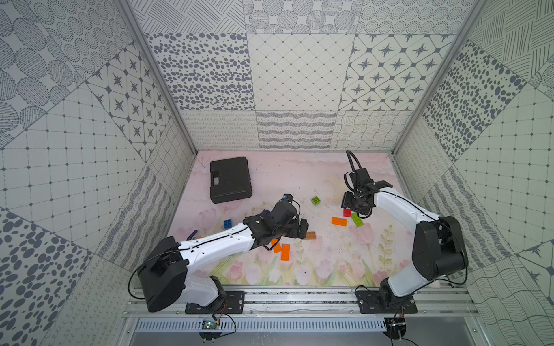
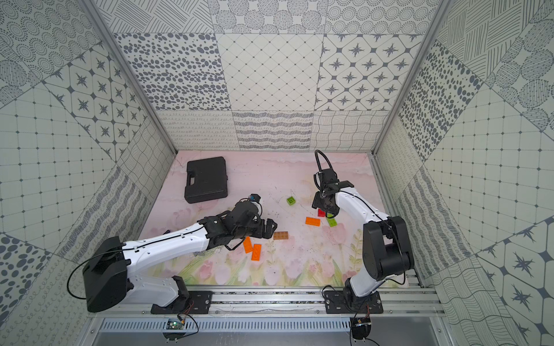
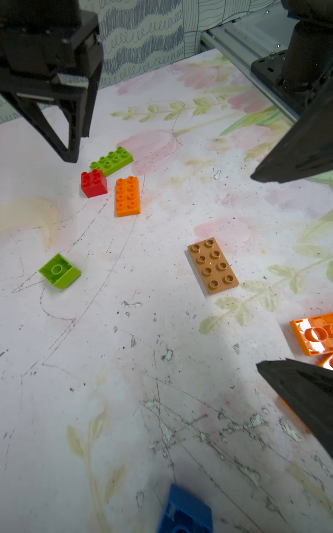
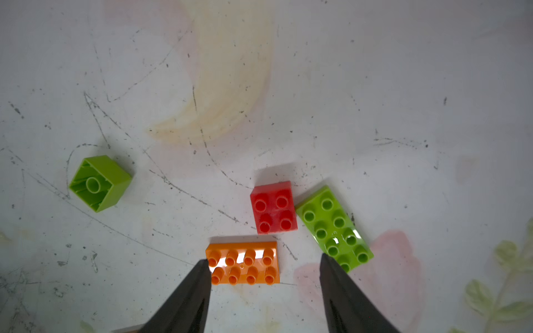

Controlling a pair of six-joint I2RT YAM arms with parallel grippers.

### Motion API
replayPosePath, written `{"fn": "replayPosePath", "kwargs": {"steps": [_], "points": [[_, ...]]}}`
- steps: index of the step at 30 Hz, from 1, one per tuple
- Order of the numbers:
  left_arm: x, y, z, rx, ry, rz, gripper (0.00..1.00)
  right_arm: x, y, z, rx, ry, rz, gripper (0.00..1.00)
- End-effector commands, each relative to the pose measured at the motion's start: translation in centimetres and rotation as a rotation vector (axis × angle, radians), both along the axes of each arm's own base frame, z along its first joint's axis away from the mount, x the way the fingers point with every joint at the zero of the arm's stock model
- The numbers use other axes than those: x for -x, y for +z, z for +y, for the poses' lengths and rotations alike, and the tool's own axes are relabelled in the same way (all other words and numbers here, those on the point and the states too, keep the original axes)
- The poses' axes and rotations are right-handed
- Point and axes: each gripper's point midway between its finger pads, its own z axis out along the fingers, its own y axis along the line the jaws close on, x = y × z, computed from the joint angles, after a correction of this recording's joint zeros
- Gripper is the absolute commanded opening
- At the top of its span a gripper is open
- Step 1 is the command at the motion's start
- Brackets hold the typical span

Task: Assemble the number 5 with lego
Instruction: Pick up the lego brick from the center of the board.

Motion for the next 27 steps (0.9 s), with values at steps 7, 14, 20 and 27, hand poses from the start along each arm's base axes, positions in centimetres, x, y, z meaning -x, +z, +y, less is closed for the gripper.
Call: {"fn": "replayPosePath", "kwargs": {"steps": [7,14,20,27], "points": [[-1.1,-0.6,-6.0,0.017,-0.153,0.081,0.99,-1.5,-1.8,0.1,0.016,0.115,0.040,0.55],[-1.3,-1.2,-7.3,0.024,-0.160,0.111,0.99,-2.2,-3.0,0.1,0.029,0.136,0.062,0.51],[-1.4,-1.5,-7.2,0.024,-0.152,0.118,0.99,-2.3,-3.9,-0.5,0.068,0.132,0.089,0.51],[-1.3,-1.7,-7.3,0.028,-0.151,0.127,0.99,-2.3,-4.4,-0.4,0.064,0.137,0.098,0.48]]}}
